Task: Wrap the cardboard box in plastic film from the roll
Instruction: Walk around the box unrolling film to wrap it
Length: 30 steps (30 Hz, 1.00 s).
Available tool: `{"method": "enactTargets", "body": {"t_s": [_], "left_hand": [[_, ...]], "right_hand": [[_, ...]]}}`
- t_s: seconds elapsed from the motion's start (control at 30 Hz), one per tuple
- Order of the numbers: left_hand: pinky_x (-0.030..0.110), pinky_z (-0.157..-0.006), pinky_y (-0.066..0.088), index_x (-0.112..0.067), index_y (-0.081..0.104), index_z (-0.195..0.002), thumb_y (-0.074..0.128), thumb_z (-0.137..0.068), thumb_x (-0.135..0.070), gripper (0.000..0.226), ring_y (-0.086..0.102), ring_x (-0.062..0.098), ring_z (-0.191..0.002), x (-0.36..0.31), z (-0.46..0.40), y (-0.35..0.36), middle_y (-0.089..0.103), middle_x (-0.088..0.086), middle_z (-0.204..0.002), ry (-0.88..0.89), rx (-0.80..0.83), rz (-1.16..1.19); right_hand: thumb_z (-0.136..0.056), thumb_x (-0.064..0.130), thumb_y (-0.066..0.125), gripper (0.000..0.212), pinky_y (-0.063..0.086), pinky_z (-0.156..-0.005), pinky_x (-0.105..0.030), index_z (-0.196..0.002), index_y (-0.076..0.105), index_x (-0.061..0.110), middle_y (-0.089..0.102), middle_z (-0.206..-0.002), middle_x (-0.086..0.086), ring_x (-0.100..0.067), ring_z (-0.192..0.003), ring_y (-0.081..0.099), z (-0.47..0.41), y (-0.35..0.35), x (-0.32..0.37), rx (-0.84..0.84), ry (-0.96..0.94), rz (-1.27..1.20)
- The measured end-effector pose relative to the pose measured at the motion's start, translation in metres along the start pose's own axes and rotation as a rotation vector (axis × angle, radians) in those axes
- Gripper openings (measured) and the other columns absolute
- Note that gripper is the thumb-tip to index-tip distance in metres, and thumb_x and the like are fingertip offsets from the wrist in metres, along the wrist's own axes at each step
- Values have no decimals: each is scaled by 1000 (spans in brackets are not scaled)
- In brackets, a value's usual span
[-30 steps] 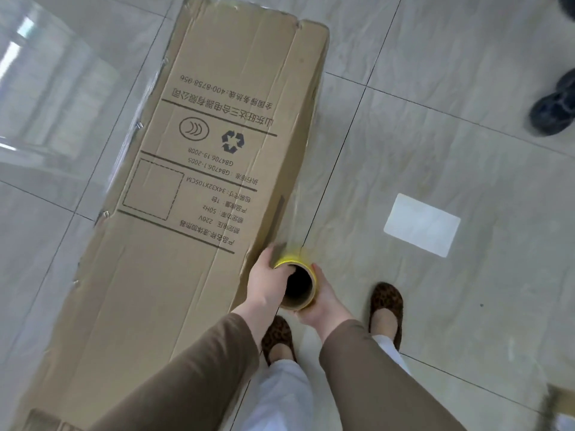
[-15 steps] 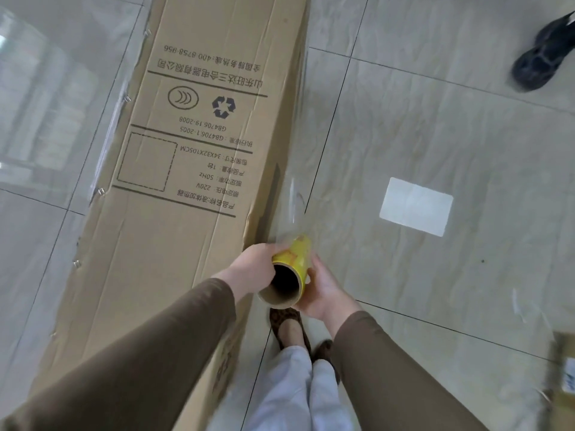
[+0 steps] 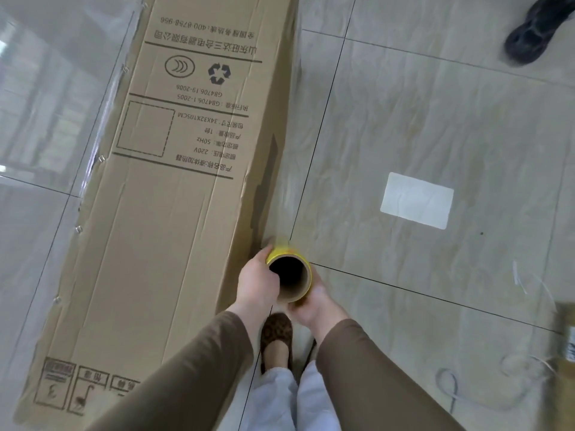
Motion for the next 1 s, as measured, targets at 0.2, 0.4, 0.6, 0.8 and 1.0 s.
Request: {"method": "enactTargets", "body": {"t_s": [0.2,0.4,0.6,0.8,1.0], "left_hand": [[32,-89,52,-24,22,-155,46,-93,1,71,61,25,-109,-2,3,-15,62,6,-127,278,195,-846],[26,-80,48,-8,24,-152,46,-92,-1,64,62,24,-108,12,-1,-19,59,8,-130,426,209,-936],[32,-96,47,-28,47,-139,62,-84,-6,61,59,17,-112,77,40,-19,64,-10,-117,84,79,97],[27,-85,49,-22,56,-134,48,-83,2,57,61,21,-99,113,51,-12,67,1,-111,-4,16,-36],[26,-78,50,-27,46,-145,38,-89,4,64,61,26,-108,112,35,-31,62,6,-126,250,187,-596]], "right_hand": [[-106,31,55,39,65,-56,-44,-132,61,3,73,-115,-24,-39,-86,79,0,-36,-19,-140,-47,143],[-79,67,77,71,58,-98,-50,-125,65,14,76,-118,-18,-36,-111,73,0,-23,-23,-113,-96,368],[-91,61,62,57,60,-67,-46,-117,67,10,75,-104,-20,-37,-94,71,-2,-17,-59,-149,-136,77],[-100,48,50,53,61,-60,-40,-132,67,9,74,-113,-19,-36,-95,70,-10,-40,-114,-69,-122,-118],[-109,40,43,45,65,-60,-49,-133,58,5,69,-122,-25,-42,-100,71,-9,-68,-133,-141,-141,55]]}}
Point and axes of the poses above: each hand's wrist, its own z-axis away from the middle knuckle, its own y-axis out of the palm, x = y × z, the point moved 1 cm from there along -z, towards the middle knuckle
